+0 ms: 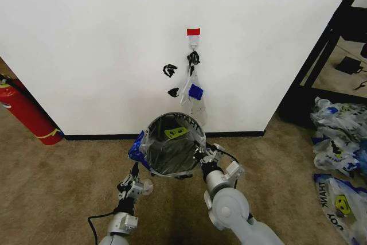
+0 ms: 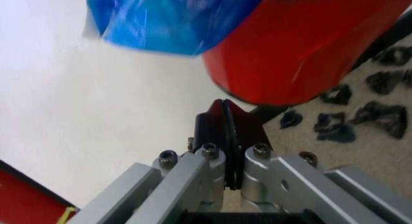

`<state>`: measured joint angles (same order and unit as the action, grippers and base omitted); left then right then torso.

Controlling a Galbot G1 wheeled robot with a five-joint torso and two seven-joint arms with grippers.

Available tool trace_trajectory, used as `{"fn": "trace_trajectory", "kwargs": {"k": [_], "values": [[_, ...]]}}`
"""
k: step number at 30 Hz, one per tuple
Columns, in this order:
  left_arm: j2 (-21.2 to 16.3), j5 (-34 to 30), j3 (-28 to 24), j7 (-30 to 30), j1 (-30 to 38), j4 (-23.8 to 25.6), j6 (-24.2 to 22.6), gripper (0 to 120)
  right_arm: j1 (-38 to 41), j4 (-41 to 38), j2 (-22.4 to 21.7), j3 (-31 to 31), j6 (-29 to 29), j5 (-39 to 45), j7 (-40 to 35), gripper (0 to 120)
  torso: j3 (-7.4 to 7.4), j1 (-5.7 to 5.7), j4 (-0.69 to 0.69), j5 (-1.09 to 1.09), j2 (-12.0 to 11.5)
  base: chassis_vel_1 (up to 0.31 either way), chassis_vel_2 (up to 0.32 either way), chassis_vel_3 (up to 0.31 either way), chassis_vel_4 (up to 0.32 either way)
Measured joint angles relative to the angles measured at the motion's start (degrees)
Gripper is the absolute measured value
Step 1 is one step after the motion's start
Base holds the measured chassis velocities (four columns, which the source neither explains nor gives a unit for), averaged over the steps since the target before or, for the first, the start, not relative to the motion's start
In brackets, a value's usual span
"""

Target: Pick up the garbage bag from the wall and place it over the trash bin.

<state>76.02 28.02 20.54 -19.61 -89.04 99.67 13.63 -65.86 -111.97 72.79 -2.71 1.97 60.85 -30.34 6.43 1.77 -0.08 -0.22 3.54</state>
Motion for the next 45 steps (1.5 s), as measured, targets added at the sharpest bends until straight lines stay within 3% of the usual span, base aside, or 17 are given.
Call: {"fn": "trace_trajectory", "kwargs": {"k": [4, 14, 18, 23, 27, 31, 33, 36, 38, 41, 45], "values": [[-0.2, 0.2, -0.5, 0.1, -2.3, 2.5, 1.1, 0, 0.3, 0.9, 0.2, 0.0, 0.7, -0.1, 0.4, 0, 0.0, 0.0, -0.01, 0.0, 0.0, 0.0, 0.0, 0.0, 0.0], [-0.5, 3.2, -1.8, -1.5, -10.1, 9.2, 4.7, 36, 1.1, 2.7, 0.7, 0.8, 1.9, 0.9, 1.1, 0, 0.0, 0.0, 0.0, 0.0, 0.0, 0.0, 0.0, 0.0, 0.0], [-0.5, 0.0, -0.8, -2.8, -10.7, 13.1, 4.5, 48, 0.9, 4.1, 0.3, 0.6, 3.5, -1.5, 2.0, 0, 0.0, 0.0, -0.01, 0.0, 0.0, 0.0, 0.0, 0.0, 0.0], [-0.7, -9.2, -3.0, -4.1, -13.6, 23.1, 1.4, 66, -0.4, 7.1, -0.2, -0.8, 7.1, -7.3, 4.9, 0, 0.0, 0.0, -0.01, 0.0, 0.0, 0.0, 0.0, 0.0, 0.0], [0.4, -12.0, -7.6, -2.3, -14.0, 25.7, -0.5, 53, -1.1, 8.8, 0.5, -2.5, 9.1, -11.2, 5.9, 0, 0.0, 0.0, 0.0, 0.0, 0.0, 0.0, 0.0, 0.0, 0.0], [3.0, -16.6, -12.7, 0.3, -11.5, 22.8, -4.0, 37, -1.4, 11.4, 1.6, -4.1, 11.9, -17.3, 8.7, 0, 0.0, 0.0, 0.01, 0.04, 0.0, 0.0, 0.0, 0.0, 0.0], [4.3, -21.3, -14.6, 1.0, -10.0, 22.1, -6.5, 29, -1.5, 12.2, 1.8, -4.4, 13.3, -19.2, 10.5, 0, 0.0, 0.0, 0.01, 0.23, 0.0, 0.0, 0.0, 0.0, 0.0], [5.3, -24.9, -15.8, 1.3, -8.9, 22.1, -8.4, 22, -1.7, 12.6, 1.7, -4.5, 14.2, -20.2, 12.3, 0, 0.0, 0.0, -0.02, 0.25, 0.0, 0.0, 0.0, 0.0, 0.0], [6.5, -27.4, -16.6, 1.6, -7.5, 21.9, -10.0, 12, -2.0, 12.9, 1.4, -4.5, 14.9, -21.3, 14.3, 0, 0.0, 0.0, -0.02, -0.01, 0.0, 0.0, 0.0, 0.0, 0.0], [7.0, -29.3, -16.5, 1.6, -5.7, 21.2, -11.7, 0, -2.2, 13.1, 1.1, -4.7, 15.3, -22.4, 15.3, 0, 0.0, 0.0, -0.01, -0.01, 0.0, 0.0, 0.0, 0.0, 0.0], [6.2, -29.7, -15.6, 1.8, -5.1, 20.8, -12.1, 0, -2.2, 13.3, 1.2, -4.7, 15.4, -22.5, 15.3, 0, 0.0, 0.0, -0.02, -0.01, 0.0, 0.0, 0.0, 0.0, 0.0]]}}
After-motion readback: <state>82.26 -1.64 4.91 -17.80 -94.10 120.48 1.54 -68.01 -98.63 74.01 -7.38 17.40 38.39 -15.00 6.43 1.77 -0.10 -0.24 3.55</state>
